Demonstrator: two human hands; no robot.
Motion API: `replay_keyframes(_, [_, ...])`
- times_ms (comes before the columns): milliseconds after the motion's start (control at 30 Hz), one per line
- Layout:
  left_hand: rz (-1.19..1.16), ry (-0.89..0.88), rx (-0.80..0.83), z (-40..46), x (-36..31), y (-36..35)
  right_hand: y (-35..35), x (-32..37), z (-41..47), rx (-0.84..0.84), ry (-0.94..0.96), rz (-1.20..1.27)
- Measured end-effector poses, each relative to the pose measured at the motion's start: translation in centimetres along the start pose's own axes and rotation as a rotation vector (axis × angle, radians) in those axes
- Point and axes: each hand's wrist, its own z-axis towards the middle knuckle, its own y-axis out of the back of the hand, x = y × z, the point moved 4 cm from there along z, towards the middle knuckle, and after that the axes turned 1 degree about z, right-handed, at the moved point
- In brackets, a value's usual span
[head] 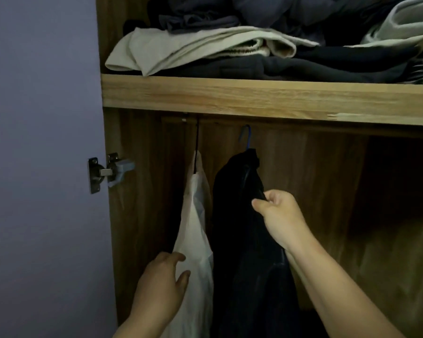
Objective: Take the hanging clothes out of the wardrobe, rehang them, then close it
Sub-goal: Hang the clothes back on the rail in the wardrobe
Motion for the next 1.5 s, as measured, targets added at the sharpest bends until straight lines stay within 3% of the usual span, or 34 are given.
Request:
replay_keyframes(300, [-0.020,0.133,-0.087,1.9,1.7,0.5,-3.9,1.2,8.5,0.012,0.148,0.057])
replay_keyframes(633, [0.024,0.178,-0.125,2.2,2.0,1.0,-7.0,-1.3,12.7,0.012,-0.055,0.012])
replay_keyframes(1167, [-0.036,0.029,-0.060,-0.6,-0.1,0.9,-4.2,-1.8,5.3,0.177,0.178,-0.501])
replay_keyframes(1500, [-0.076,-0.147,0.078,-4.3,-2.3,0.5,-1.6,-4.5,-4.4,0.367,0.067,-0.842])
